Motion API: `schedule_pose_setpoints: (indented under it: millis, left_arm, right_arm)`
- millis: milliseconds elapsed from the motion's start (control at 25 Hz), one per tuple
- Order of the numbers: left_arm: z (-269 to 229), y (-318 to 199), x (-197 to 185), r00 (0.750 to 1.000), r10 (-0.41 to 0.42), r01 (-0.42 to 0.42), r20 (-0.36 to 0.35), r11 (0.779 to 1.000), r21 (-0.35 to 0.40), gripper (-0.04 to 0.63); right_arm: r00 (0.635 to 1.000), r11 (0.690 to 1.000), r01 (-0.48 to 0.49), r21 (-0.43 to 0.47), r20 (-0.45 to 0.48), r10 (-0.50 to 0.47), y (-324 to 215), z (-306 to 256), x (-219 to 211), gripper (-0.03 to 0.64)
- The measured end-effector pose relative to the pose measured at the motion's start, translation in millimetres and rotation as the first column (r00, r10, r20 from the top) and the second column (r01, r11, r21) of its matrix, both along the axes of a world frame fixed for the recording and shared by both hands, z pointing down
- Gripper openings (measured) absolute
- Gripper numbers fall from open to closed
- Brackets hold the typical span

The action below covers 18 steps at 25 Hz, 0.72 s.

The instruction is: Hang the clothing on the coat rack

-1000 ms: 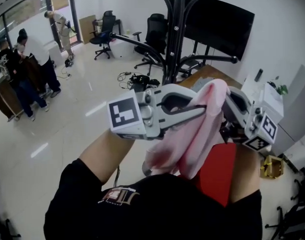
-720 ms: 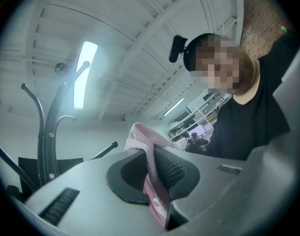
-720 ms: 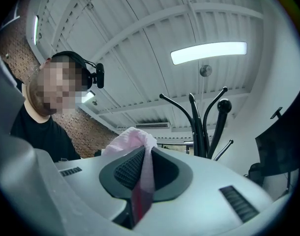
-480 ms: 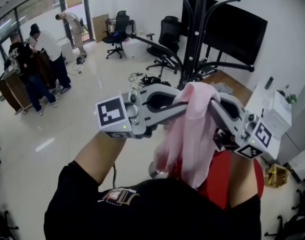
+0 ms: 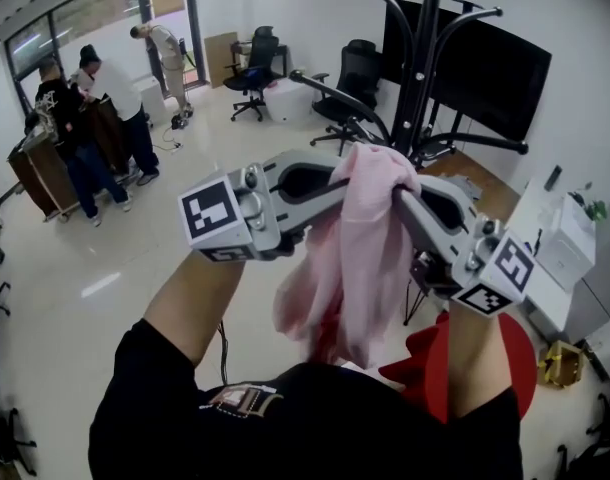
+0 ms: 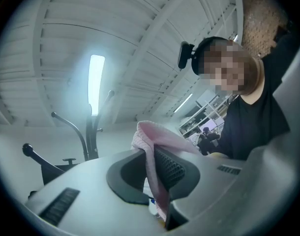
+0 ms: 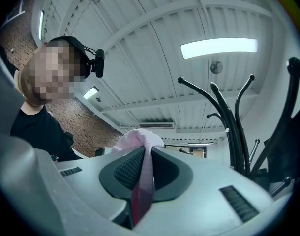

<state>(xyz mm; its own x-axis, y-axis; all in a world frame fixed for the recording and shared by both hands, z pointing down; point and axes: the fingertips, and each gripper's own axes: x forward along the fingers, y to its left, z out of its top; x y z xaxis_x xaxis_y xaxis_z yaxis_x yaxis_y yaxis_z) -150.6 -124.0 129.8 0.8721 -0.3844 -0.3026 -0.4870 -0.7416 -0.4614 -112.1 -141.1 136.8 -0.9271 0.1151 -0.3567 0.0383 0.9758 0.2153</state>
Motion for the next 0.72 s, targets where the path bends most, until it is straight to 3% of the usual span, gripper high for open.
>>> schedule_pose_setpoints:
  millis: [200, 480, 720]
  left_arm:
    - [-0.6, -1.5, -34.5, 1.000, -0.019, 0.020, -0.018, 0.999, 0.038, 0.014]
    - [-15.0, -14.5, -132.3, 0.999, -0.037, 0.041, -0.037, 0.996, 0.085, 0.014]
    - [-29.9, -44.1, -175.5, 0.993, 0.006, 0.006, -0.116, 0.995, 0.095, 0.014]
  right_arm:
    - [0.999, 0.998, -0.035, 0.046, -0.016, 0.036, 5.1, 0.7, -33.3, 0.031]
    - [0.992, 0.989, -0.127, 0.077, -0.005, 0.128, -0.7, -16.5, -116.8, 0.031]
    - [0.977, 0.971, -0.214, 0.104, 0.006, 0.214, -14.3, -30.9, -159.2, 0.031]
